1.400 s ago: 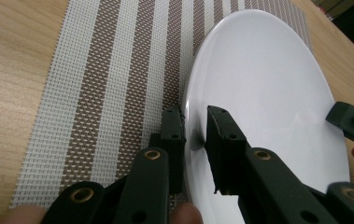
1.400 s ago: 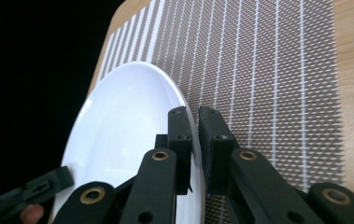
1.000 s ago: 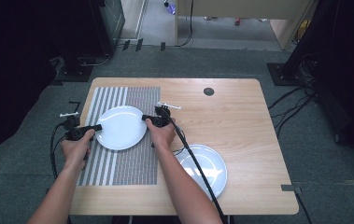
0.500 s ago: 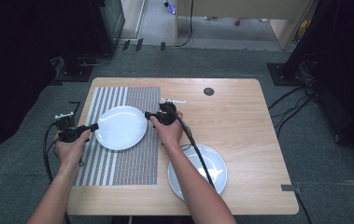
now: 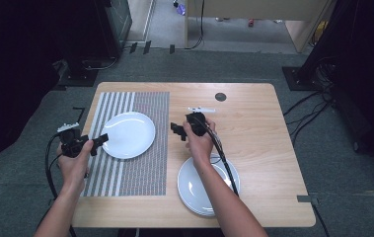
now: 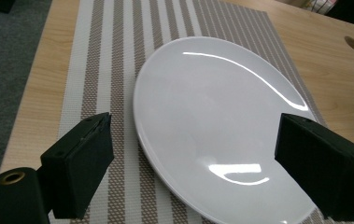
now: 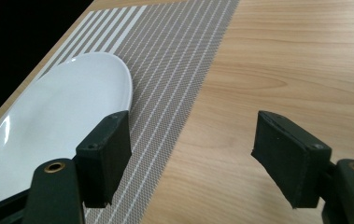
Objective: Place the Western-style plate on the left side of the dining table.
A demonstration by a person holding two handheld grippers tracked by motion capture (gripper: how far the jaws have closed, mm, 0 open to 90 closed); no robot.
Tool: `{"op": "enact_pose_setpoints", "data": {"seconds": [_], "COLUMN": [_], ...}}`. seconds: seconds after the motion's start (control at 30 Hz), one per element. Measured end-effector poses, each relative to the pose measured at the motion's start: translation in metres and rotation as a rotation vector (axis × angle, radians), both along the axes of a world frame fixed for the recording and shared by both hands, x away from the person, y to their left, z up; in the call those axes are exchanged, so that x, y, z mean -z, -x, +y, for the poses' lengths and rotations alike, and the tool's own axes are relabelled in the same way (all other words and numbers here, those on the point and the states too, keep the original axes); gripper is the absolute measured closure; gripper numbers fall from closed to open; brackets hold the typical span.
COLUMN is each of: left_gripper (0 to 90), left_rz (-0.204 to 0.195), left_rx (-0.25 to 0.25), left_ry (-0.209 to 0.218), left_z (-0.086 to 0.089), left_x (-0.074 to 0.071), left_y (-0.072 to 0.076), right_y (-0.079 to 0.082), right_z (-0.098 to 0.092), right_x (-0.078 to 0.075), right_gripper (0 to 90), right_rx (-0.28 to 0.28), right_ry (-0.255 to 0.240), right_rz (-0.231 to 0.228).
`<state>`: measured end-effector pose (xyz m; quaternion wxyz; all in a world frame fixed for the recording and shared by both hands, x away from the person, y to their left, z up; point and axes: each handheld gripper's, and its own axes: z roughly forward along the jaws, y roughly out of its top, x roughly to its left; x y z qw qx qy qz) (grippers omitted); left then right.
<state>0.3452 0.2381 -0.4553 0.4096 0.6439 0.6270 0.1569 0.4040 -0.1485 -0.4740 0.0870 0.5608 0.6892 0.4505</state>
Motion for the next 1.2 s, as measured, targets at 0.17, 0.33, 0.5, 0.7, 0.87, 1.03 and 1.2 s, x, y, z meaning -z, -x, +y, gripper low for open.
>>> {"op": "enact_pose_setpoints", "data": {"seconds": [0.17,0.33,0.5,0.7,0.87,1.03,1.2], "left_gripper": [11.4,10.3,8.3,2.3,1.0,1.0,0.0], "left_rz": [-0.017,-0.025,-0.037,-0.043,-0.039,-0.021,-0.004], "left_rx": [0.037,0.066,0.085,0.103,0.107,0.106,0.104], "left_ry": [-0.007,-0.032,-0.024,0.008,0.012,0.005,0.0], "left_z": [-0.009,-0.013,-0.013,-0.007,-0.005,-0.006,-0.006], "left_x": [-0.003,-0.005,-0.007,-0.004,0.003,0.013,0.02], "left_y": [0.016,0.026,0.04,0.053,0.062,0.07,0.078], "right_y": [0.015,0.027,0.041,0.059,0.074,0.09,0.103], "right_z": [-0.025,-0.044,-0.066,-0.094,-0.117,-0.146,-0.165], "right_x": [-0.009,-0.015,-0.02,-0.024,-0.019,-0.012,-0.008], "right_gripper": [26.8,26.6,26.0,25.3,24.8,25.7,25.5], "right_rx": [-0.013,-0.017,-0.006,0.019,0.038,0.082,0.103], "right_ry": [0.011,0.003,0.01,0.012,0.013,0.022,0.024], "right_rz": [-0.02,-0.046,-0.065,-0.083,-0.077,-0.068,-0.068]}}
